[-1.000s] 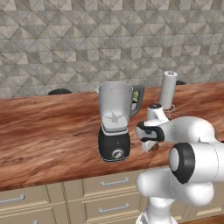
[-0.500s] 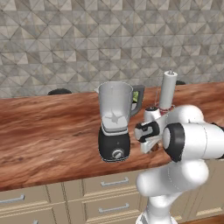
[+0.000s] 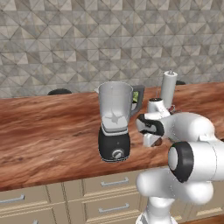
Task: Open the blender lid, put the pear in the blender, close the lid, and start the blender.
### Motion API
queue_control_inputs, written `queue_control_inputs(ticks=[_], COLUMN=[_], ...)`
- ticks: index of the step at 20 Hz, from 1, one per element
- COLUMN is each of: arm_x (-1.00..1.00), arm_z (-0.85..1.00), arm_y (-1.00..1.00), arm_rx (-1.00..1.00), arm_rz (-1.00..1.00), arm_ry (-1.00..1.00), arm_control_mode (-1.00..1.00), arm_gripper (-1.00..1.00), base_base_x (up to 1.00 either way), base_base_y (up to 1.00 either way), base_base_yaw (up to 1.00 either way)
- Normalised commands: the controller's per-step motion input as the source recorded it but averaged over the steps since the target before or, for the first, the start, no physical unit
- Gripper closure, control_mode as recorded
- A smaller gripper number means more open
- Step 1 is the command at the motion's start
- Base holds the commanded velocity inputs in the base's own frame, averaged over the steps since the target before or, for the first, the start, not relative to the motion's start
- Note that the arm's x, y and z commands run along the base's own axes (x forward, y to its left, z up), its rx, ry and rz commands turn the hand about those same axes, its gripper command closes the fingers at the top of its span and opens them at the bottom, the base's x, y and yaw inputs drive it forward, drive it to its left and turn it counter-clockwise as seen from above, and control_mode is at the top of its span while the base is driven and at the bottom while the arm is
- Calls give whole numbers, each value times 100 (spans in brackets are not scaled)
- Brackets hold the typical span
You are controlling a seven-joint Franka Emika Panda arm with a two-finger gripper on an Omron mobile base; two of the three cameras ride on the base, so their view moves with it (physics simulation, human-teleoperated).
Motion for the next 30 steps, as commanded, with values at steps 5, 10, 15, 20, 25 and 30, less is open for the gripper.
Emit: queue_control_inputs(ticks=[5,10,15,20,25,30], arm_x=[-35,-9,0,0,0,0], arm_z=[100,100,100,100,100,100], arm_y=[0,0,20,26,52,55], arm_rx=[0,0,0,0,-1,-2], arm_rz=[6,0,0,0,0,0], arm_ry=[-22,-28,-28,-23,-19,-14], arm_control_mode=[-100,-100,-100,-100,-100,-100], arm_gripper=[100,100,100,100,100,100], base_base_x=[0,0,0,0,0,0], base_base_y=[0,0,0,0,0,0], base_base_yaw=[0,0,0,0,0,0])
